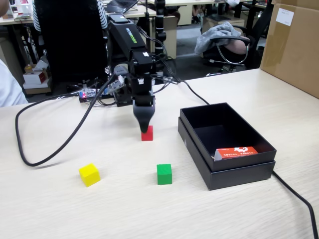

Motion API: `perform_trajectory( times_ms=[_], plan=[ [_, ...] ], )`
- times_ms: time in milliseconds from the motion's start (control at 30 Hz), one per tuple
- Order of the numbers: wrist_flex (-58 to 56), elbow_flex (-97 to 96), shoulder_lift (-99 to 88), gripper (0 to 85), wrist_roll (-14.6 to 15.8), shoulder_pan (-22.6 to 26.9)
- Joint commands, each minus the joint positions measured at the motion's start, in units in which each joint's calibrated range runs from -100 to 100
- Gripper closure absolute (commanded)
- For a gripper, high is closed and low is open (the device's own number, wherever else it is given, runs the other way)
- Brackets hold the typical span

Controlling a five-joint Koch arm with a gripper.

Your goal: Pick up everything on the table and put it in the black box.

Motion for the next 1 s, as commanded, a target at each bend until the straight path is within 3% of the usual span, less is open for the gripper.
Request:
perform_trajectory(
  times_ms=[0, 600, 967],
  plan=[
    [-0.75, 4.45, 0.97, 37.6, 0.39, 0.34],
    [0.45, 9.17, 12.44, 38.0, 0.49, 0.63],
    [2.01, 9.71, 16.00, 47.7, -0.15, 0.73]
  ],
)
